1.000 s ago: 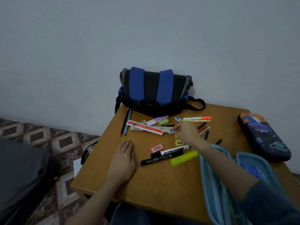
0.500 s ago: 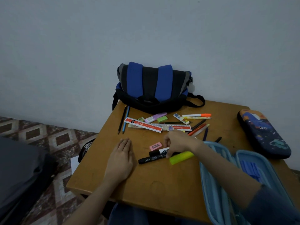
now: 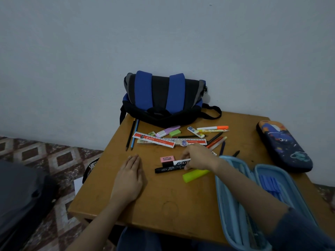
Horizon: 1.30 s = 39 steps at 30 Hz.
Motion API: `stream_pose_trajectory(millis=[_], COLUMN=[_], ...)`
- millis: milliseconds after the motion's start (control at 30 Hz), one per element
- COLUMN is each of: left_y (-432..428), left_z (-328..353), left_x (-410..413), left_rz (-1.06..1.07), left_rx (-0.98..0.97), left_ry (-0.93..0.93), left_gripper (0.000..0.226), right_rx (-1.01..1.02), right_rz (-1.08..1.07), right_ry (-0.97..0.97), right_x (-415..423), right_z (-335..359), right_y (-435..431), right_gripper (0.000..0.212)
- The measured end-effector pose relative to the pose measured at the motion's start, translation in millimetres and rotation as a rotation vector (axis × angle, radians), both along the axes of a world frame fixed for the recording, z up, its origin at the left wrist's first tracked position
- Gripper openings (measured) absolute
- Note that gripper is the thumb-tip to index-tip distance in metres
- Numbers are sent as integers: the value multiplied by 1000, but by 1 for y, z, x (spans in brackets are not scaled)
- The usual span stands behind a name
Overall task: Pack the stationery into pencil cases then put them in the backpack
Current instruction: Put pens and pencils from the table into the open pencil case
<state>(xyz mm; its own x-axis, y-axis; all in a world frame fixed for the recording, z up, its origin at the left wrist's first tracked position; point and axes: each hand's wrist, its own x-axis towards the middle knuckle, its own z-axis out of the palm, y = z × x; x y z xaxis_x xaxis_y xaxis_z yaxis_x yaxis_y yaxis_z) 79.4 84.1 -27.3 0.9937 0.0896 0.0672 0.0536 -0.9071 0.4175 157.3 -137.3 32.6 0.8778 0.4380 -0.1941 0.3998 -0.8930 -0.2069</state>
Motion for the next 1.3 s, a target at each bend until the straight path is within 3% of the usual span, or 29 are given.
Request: stream_pose_trajectory(millis=[367, 467, 567, 767, 967, 1300], left_y=[-1, 1, 1, -8, -20, -14], left_z=[0, -1, -2, 8, 8, -2], left_x=[-2, -1, -1, 16, 27, 33], left_rz=[3, 0, 12, 91, 66, -32], left_rx=[-19, -23, -15, -4, -90, -78], left_ry=[-5, -14, -11, -55, -101, -51], left_gripper=[50, 50, 50, 37, 38, 36], right_rx=[76, 196, 256, 235, 114, 216], right_rz=[-47, -155, -290, -449, -384, -370], right_ry=[12, -30, -64, -191, 78, 232], right_x=[1, 2, 10, 19, 5, -5], right_z=[2, 11, 20, 38, 27, 20], right_y=[-7, -14, -34, -89, -105, -102], right_gripper=[33, 21, 23, 22, 26, 22])
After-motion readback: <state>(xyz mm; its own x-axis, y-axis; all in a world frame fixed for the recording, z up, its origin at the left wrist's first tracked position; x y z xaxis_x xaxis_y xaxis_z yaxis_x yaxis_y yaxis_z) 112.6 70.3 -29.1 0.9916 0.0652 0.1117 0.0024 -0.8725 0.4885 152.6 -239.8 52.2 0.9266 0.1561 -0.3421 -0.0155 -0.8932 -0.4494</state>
